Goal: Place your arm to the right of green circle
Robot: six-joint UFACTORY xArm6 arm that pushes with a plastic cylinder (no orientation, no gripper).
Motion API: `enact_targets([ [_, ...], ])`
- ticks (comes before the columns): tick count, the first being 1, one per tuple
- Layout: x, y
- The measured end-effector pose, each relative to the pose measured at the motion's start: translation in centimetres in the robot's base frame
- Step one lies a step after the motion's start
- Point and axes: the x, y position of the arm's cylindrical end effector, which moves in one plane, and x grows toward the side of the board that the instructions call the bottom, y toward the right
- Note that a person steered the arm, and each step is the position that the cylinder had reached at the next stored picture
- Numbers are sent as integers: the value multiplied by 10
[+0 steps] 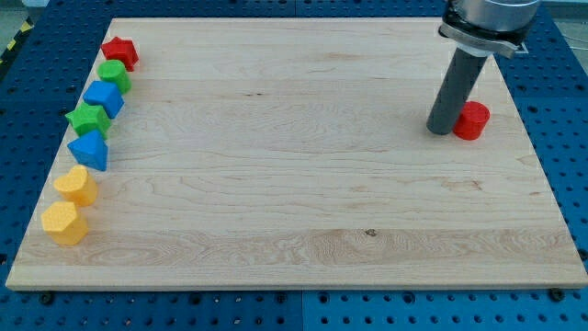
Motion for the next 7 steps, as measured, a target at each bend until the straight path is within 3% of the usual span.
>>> enact_targets([
  [4, -2, -58],
  [7, -37, -80],
])
